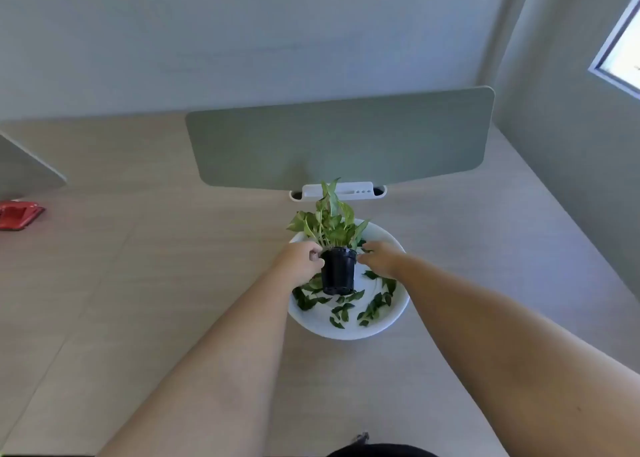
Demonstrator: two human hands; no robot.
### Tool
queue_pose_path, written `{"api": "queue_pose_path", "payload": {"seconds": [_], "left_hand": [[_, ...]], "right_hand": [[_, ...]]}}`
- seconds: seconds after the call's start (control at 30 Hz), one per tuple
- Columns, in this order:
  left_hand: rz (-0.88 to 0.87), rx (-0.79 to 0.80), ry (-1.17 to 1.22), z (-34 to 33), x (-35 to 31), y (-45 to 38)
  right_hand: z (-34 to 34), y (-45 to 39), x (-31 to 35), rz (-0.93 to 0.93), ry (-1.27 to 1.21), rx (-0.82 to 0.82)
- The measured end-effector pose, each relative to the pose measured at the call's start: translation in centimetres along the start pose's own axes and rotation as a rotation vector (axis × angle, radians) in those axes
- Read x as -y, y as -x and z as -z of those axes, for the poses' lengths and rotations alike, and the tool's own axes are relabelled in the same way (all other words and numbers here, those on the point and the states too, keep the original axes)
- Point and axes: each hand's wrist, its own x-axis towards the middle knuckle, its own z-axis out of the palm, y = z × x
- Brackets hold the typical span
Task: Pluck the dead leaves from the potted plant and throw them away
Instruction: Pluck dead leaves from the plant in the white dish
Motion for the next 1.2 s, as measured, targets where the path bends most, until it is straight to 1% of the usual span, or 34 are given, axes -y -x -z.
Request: {"api": "queue_pose_path", "payload": {"seconds": [0.13,0.27,0.4,0.5,0.6,0.83,0.97,1.03,1.1,1.2], "left_hand": [[0.07,0.03,0.101,-1.0,0.7,0.1],[0.163,0.01,0.289,-2.1,1.3,-0.7],[0.28,-0.015,0.493,-3.3,1.6,-1.4],[0.307,0.004,0.62,-4.1,1.6,-1.7],[0.295,-0.011,0.68,-4.5,1.8,-1.9],[0.193,-0.129,0.655,-4.1,0.5,-1.9],[0.143,-0.132,0.621,-3.8,-0.2,-2.4],[0.146,-0.114,0.574,-4.0,0.0,-2.8],[0.153,-0.106,0.516,-4.2,0.2,-2.9],[0.107,-0.118,0.426,-4.5,0.5,-2.8]], "right_hand": [[-0.7,-0.3,0.3,0.001,-0.091,0.036],[-1.8,-1.4,0.2,-0.053,-0.21,0.062],[-2.7,-2.5,0.0,-0.105,-0.405,0.088],[-3.5,-2.9,-0.1,-0.116,-0.489,0.12],[-3.9,-3.4,-0.3,-0.091,-0.459,0.035],[-3.1,-3.8,-0.9,0.029,-0.512,-0.08],[-2.8,-3.8,-1.4,0.042,-0.561,-0.11],[-3.0,-3.8,-1.8,0.078,-0.562,-0.115],[-3.2,-3.6,-2.1,0.097,-0.539,-0.123],[-3.5,-3.0,-2.3,0.126,-0.427,-0.162]]}}
